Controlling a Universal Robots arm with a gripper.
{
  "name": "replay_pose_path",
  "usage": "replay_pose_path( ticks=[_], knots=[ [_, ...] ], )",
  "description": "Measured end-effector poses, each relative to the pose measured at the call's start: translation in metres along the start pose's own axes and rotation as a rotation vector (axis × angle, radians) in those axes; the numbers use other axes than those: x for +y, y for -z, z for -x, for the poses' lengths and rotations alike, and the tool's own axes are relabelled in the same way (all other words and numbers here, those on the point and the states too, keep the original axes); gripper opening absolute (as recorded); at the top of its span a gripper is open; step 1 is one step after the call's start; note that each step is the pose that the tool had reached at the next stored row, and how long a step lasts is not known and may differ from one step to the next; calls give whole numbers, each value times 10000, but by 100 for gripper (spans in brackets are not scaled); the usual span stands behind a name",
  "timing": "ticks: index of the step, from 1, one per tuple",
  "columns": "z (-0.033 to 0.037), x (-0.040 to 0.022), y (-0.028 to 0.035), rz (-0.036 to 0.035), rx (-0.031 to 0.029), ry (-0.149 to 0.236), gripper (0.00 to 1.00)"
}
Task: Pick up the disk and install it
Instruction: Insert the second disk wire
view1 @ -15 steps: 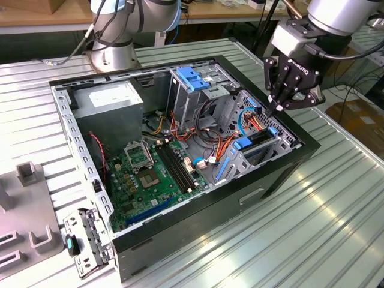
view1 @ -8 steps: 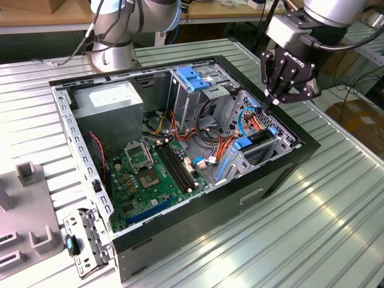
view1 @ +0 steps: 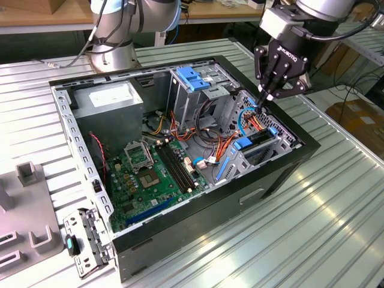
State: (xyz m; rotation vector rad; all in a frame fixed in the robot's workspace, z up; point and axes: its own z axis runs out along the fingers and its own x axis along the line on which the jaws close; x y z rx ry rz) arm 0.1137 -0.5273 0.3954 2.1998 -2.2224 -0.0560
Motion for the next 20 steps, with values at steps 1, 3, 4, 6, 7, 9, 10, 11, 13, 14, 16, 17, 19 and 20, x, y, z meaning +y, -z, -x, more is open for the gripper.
replay_pose_path(
  ticks=[1,3,4,6,7,9,10,11,13,14,16,17,19,20],
  knots=[
    [12,-10,-5,40,38,-2,23],
    [29,-19,-14,80,129,-5,23],
    [37,-21,-22,85,182,-9,23],
    [51,-23,-42,90,295,-14,30],
    [65,-25,-60,90,405,-17,30],
    [90,-28,-90,89,629,-26,30],
    [96,-30,-97,89,705,-29,30],
    [104,-32,-109,90,812,-33,29],
    [116,-35,-132,89,1063,-43,16],
    [120,-36,-139,89,1142,-46,11],
    [129,-37,-153,88,1302,-53,11],
    [133,-39,-159,88,1383,-56,11],
    [139,-40,-173,89,1527,-62,11],
    [143,-42,-181,89,1594,-64,18]
  ],
)
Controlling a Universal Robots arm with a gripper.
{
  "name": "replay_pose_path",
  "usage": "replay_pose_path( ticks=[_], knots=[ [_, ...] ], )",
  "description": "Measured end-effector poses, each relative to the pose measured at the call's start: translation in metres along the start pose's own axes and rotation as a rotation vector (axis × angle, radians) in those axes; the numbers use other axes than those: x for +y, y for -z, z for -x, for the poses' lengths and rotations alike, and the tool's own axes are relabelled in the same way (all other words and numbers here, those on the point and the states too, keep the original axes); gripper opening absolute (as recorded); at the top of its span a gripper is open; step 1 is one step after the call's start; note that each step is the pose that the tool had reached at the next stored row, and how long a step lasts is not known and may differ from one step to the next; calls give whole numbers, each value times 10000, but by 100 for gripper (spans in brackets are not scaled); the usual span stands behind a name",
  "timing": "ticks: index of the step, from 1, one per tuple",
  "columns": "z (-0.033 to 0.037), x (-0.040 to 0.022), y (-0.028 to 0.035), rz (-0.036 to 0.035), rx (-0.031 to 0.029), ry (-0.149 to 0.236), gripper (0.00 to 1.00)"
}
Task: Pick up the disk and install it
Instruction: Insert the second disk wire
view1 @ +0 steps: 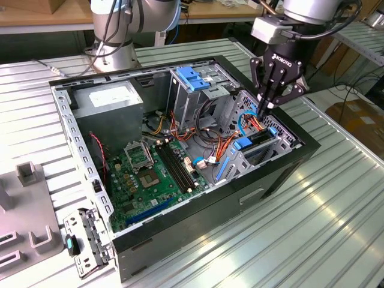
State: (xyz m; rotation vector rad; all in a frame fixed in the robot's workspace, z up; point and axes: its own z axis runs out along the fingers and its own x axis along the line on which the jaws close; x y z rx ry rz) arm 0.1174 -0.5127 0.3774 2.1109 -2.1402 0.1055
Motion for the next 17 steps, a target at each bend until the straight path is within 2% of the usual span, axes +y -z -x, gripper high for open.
replay_pose_path(
  ticks=[5,8,9,10,11,13,14,15,17],
  knots=[
    [28,-7,-34,3,329,-13,18],
    [70,-12,-58,13,582,-23,18],
    [80,-13,-64,17,632,-25,19],
    [89,-14,-69,20,679,-27,25],
    [102,-16,-78,25,739,-29,25],
    [120,-21,-92,34,821,-30,25],
    [122,-21,-98,35,842,-32,24],
    [122,-21,-99,36,848,-32,17],
    [121,-22,-101,35,850,-32,16]
  ],
)
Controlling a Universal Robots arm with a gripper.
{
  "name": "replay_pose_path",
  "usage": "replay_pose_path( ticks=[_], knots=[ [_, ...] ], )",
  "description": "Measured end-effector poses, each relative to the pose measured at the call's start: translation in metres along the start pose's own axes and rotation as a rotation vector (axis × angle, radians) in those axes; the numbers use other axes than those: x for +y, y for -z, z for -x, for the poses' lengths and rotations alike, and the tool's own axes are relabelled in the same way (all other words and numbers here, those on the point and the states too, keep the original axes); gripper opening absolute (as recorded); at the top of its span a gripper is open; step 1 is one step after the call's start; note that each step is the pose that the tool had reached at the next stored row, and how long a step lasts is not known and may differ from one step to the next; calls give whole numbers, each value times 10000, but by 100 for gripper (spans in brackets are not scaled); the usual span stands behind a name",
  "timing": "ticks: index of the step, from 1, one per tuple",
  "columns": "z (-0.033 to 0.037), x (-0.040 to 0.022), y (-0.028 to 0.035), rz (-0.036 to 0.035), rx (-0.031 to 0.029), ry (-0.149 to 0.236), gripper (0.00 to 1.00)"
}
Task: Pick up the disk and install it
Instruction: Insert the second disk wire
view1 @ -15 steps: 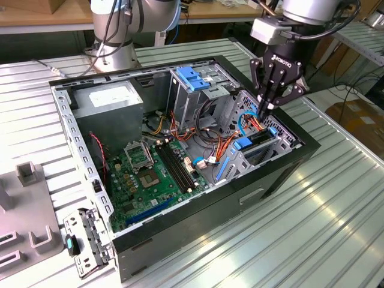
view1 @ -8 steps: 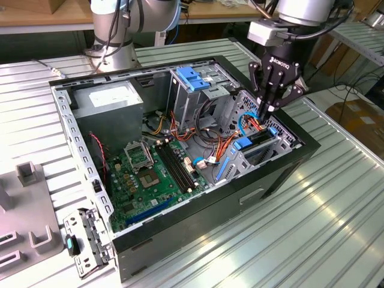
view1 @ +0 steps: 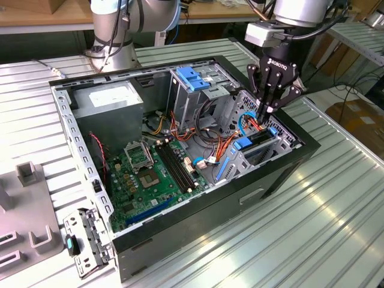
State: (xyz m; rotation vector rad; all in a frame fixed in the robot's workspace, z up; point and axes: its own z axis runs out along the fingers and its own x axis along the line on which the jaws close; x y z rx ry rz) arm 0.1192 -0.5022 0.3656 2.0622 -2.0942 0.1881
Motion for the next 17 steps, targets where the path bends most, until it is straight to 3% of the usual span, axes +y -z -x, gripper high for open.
replay_pose_path(
  ticks=[3,5,8,10,15,17],
  knots=[
    [-23,2,-20,-34,-4,-8,16],
    [-59,8,-41,-71,-46,-10,16],
    [-97,54,-84,-98,-207,48,16],
    [-98,80,-96,-119,-265,71,16],
    [-95,136,-127,-481,-280,85,16],
    [-93,159,-139,-522,-278,112,16]
  ],
)
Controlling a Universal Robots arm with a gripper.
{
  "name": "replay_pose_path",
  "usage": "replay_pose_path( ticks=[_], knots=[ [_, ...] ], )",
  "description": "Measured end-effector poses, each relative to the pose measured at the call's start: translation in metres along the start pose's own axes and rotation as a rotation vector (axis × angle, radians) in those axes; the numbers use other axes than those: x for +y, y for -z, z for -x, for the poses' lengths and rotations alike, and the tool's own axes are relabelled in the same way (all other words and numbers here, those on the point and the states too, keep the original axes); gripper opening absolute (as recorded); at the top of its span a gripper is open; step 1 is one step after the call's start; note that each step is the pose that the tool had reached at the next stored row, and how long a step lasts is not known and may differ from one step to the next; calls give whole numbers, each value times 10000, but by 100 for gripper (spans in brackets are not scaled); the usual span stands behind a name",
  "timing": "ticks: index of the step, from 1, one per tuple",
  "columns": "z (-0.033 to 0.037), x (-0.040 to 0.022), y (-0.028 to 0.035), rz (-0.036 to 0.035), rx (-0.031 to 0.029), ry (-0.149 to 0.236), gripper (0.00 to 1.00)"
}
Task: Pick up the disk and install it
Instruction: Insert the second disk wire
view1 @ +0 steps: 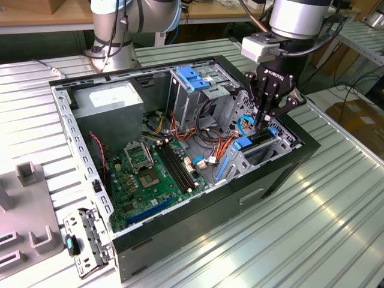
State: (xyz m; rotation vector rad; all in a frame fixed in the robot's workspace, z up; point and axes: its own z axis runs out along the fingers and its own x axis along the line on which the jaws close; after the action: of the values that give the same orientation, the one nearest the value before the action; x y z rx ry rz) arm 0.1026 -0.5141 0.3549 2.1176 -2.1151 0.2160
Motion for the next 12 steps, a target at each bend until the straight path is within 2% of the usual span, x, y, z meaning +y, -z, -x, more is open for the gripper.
replay_pose_path(
  ticks=[3,4,6,7,8,10,12],
  knots=[
    [0,28,-19,-29,-22,29,16],
    [-11,30,-30,-36,-95,29,16],
    [-46,32,-46,-40,-204,27,16],
    [-82,32,-60,-43,-399,25,16],
    [-88,32,-62,-46,-469,24,16],
    [-89,31,-61,-73,-547,20,16],
    [-92,34,-65,-165,-582,4,16]
  ],
)
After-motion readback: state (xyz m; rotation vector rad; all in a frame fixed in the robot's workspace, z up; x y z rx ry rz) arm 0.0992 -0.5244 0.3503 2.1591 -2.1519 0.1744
